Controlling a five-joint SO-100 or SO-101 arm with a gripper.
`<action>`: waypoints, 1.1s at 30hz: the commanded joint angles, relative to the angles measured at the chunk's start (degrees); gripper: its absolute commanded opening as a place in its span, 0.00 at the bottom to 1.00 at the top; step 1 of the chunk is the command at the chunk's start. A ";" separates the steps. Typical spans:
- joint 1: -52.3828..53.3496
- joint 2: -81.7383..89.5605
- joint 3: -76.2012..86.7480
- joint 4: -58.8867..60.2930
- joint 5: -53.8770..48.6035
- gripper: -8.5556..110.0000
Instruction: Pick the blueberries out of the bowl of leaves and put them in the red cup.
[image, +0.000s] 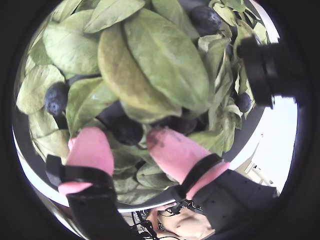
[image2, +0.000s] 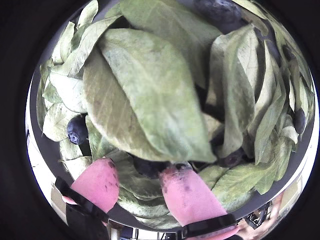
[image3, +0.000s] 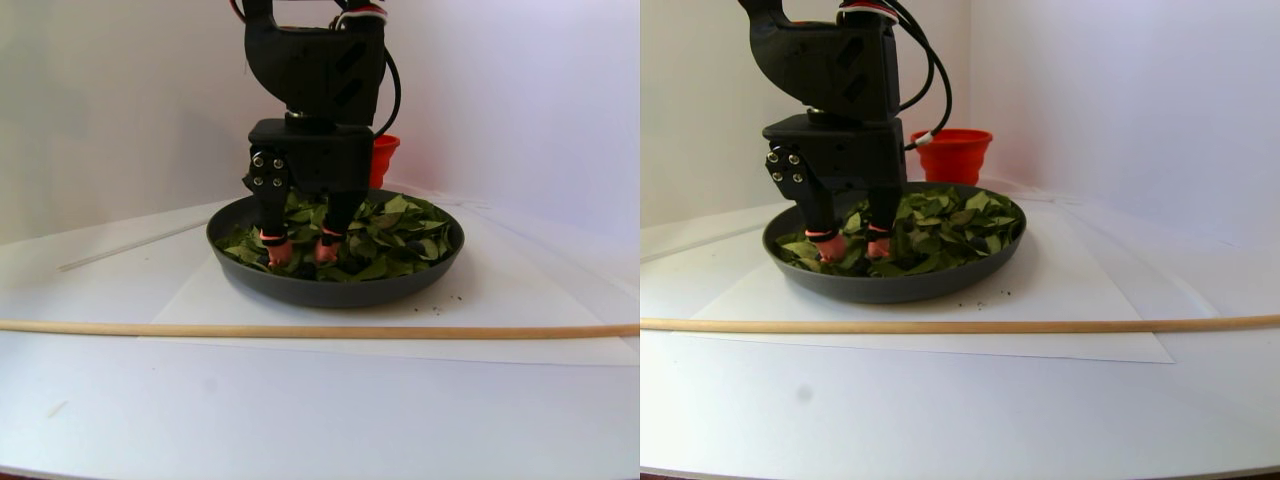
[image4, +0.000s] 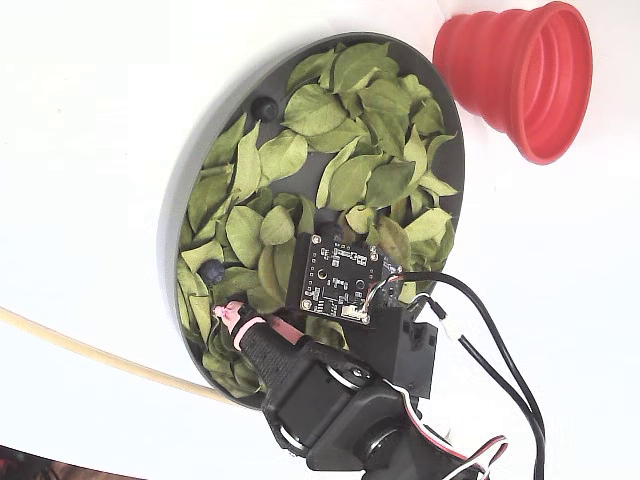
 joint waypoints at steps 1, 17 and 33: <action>0.62 0.35 -1.85 -0.53 -0.44 0.21; 1.05 -0.97 -1.58 -1.32 -2.20 0.21; 1.41 -4.22 -1.85 -4.22 -2.99 0.20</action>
